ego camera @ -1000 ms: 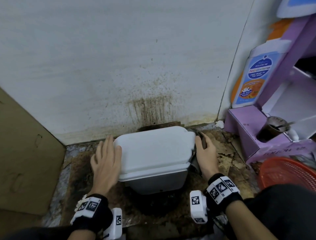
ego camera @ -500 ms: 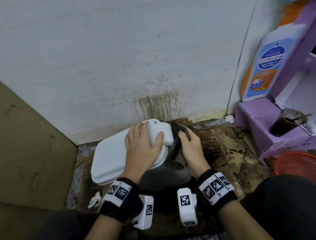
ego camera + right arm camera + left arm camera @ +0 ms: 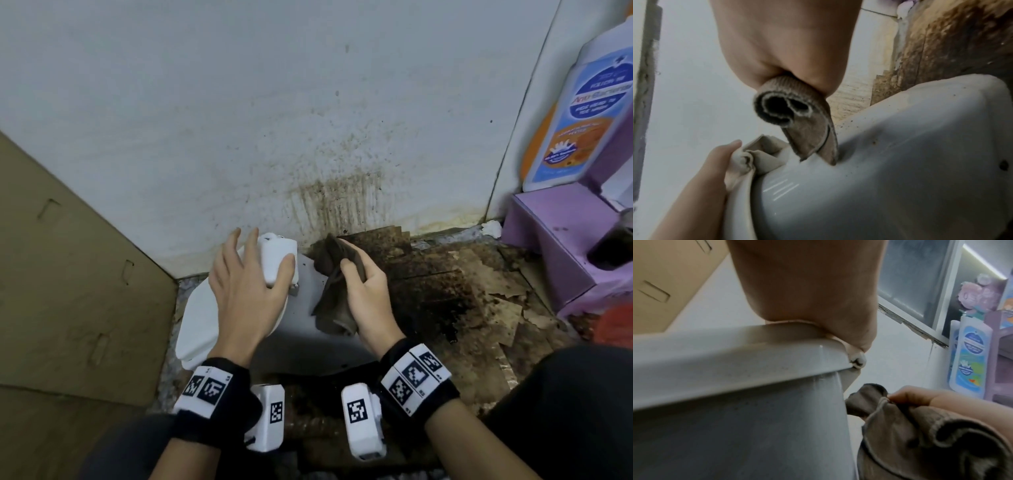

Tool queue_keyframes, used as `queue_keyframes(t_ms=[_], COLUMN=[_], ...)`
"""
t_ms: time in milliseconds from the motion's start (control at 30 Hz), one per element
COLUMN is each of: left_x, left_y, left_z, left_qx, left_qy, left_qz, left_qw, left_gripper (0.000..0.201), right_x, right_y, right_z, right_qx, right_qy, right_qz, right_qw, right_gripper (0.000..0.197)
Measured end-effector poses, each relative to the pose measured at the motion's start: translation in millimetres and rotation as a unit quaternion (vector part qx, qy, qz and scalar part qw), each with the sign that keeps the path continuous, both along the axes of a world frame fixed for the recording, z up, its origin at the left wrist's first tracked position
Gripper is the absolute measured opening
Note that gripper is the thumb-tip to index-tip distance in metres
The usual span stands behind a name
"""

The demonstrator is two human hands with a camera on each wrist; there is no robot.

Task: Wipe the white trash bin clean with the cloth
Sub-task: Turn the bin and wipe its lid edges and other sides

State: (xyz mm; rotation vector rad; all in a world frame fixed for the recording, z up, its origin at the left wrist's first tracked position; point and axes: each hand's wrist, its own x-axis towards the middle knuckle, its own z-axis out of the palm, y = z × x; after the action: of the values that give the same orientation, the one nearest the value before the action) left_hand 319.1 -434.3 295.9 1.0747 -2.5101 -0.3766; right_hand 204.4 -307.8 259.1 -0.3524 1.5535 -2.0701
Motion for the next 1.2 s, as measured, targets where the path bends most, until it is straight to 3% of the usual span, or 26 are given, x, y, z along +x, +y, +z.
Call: queue_keyframes(t_ms=[67, 200, 367, 533, 700, 967, 1200], left_x=[3.4, 8.8, 10.4, 8.7, 10.4, 12.8, 12.5], left_y=[-4.6, -9.6, -15.1, -17.8, -22.3, -25.0, -24.8], left_z=[-0.5, -4.4, -7.7, -9.4, -10.5, -9.4, -9.5], left_qx=[-0.002, 0.012, 0.033, 0.036, 0.041, 0.059, 0.063], left_qy=[0.007, 0.037, 0.057, 0.064, 0.062, 0.07, 0.071], left_qz=[0.0, 0.001, 0.002, -0.009, -0.011, -0.018, -0.015], left_qw=[1.0, 0.999, 0.998, 0.997, 0.997, 0.996, 0.995], left_gripper=[0.082, 0.083, 0.086, 0.084, 0.085, 0.087, 0.087], right_x=[6.6, 37.9, 61.8, 53.7, 38.5, -15.0, -3.9], right_y=[-8.8, -27.8, -43.2, -51.2, -49.9, -13.0, -25.8], right_z=[-1.7, -1.7, -9.9, -30.4, -52.3, -131.1, -111.6], right_qx=[0.021, 0.028, 0.085, 0.144, 0.187, 0.317, 0.277], right_qy=[0.04, 0.084, 0.178, 0.297, 0.366, 0.225, 0.146], right_qz=[-0.008, 0.059, 0.137, 0.092, 0.079, 0.075, 0.06], right_qw=[0.999, 0.994, 0.971, 0.939, 0.908, 0.918, 0.948], right_gripper=[0.034, 0.035, 0.052, 0.055, 0.058, 0.053, 0.05])
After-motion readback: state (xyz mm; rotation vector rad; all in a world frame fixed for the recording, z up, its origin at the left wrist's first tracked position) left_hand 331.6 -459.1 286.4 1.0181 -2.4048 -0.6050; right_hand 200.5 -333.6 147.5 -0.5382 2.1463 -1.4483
